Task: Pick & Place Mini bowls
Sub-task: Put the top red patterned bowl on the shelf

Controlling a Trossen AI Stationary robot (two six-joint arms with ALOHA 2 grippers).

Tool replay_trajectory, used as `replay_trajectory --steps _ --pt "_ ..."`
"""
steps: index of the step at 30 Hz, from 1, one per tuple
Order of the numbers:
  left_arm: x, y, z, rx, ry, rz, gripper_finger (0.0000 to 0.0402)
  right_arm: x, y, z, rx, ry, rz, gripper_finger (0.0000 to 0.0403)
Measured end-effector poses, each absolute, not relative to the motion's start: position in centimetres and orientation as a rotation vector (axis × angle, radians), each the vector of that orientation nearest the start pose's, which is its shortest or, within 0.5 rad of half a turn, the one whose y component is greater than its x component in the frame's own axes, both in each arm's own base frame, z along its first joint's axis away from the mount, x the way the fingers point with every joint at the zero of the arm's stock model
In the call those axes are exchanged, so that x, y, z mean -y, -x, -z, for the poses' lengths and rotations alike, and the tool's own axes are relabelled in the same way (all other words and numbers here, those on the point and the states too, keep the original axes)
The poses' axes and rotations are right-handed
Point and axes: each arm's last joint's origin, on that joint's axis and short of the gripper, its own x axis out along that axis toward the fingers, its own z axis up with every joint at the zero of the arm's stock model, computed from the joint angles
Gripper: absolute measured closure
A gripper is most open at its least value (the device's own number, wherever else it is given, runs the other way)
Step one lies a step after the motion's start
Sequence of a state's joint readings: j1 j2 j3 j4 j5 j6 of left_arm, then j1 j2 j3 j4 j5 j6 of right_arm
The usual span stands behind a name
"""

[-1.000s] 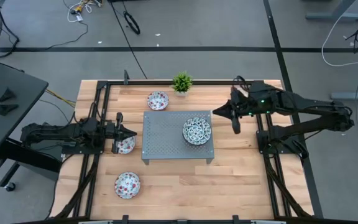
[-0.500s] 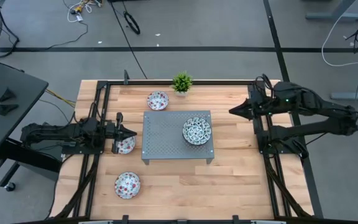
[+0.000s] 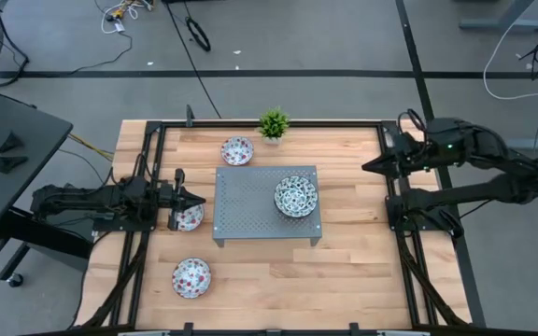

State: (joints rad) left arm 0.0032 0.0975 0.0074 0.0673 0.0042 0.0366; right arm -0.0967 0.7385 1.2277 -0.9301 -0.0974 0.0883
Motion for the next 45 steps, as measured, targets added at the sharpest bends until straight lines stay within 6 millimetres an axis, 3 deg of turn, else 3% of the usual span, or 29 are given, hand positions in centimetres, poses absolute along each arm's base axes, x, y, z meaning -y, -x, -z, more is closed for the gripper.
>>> replay_trajectory --steps 16,36,45 --pt "0.0 -10.3 -16.5 -0.023 -0.037 0.001 0.0383 0.2 -5.2 -44.7 -0.361 -0.122 0.022 0.0403" --pt "0.0 -10.3 -16.5 -0.023 -0.036 0.001 0.0383 0.0 -1.8 -47.6 -0.287 -0.121 0.032 0.0403" --pt "0.0 -10.3 -16.5 -0.023 -0.036 0.001 0.0383 0.0 -1.9 -49.4 -0.277 -0.115 0.031 0.0403"
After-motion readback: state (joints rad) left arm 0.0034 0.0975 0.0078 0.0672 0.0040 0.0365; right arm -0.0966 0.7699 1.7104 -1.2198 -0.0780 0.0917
